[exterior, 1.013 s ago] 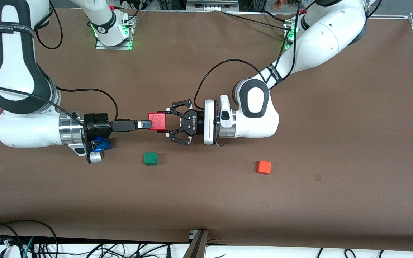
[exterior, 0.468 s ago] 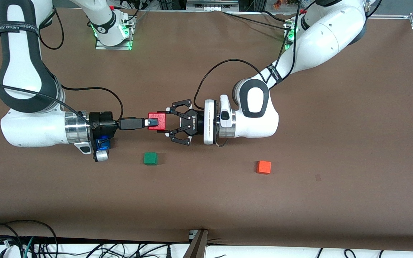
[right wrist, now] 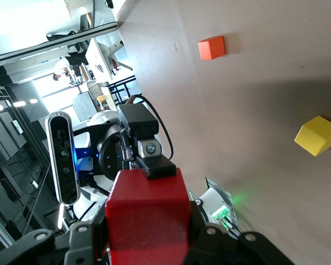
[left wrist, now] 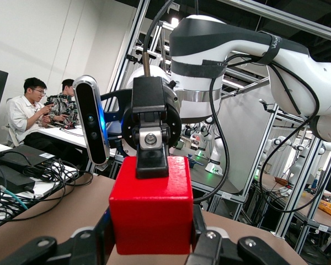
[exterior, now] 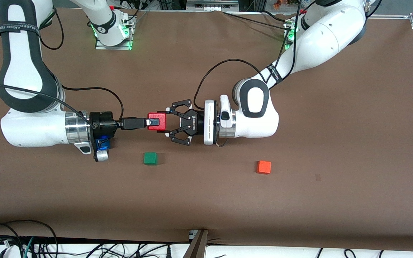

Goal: Pass red block to right arm, stack on blue
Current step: 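Close the right gripper on the red cube held by the left gripper, then carry the red cube toward the blue cube while the left gripper withdraws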

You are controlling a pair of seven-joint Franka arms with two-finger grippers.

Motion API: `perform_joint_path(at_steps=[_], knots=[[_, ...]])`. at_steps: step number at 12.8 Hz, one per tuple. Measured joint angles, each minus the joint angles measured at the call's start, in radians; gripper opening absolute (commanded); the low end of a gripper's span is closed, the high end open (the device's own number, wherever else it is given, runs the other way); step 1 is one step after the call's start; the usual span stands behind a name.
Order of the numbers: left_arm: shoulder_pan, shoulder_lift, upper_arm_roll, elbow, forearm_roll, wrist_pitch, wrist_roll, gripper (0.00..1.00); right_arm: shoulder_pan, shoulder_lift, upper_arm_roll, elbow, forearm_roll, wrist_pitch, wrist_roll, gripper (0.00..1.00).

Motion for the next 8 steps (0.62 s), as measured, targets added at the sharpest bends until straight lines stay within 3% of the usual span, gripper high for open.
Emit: perform_joint_path(at_steps=[3, 4, 5, 8], knots=[[0.000, 0.000, 0.000, 0.000, 0.000, 0.000, -0.001, 0.00, 0.000, 0.000, 0.000, 0.000, 0.000, 0.000, 0.000, 0.04], [0.000, 0.000, 0.000, 0.000, 0.000, 0.000, -0.001, 0.63, 0.000, 0.000, 0.000, 0.000, 0.000, 0.000, 0.001, 0.04], [-0.001, 0.000, 0.000, 0.000, 0.000, 0.004, -0.001, 1.00, 0.000, 0.000, 0.000, 0.000, 0.000, 0.002, 0.001, 0.04], [-0.003, -0.003, -0.001, 0.003, 0.000, 0.069, -0.001, 1.00, 0.000, 0.001, -0.002, 0.000, 0.000, 0.010, 0.004, 0.04]])
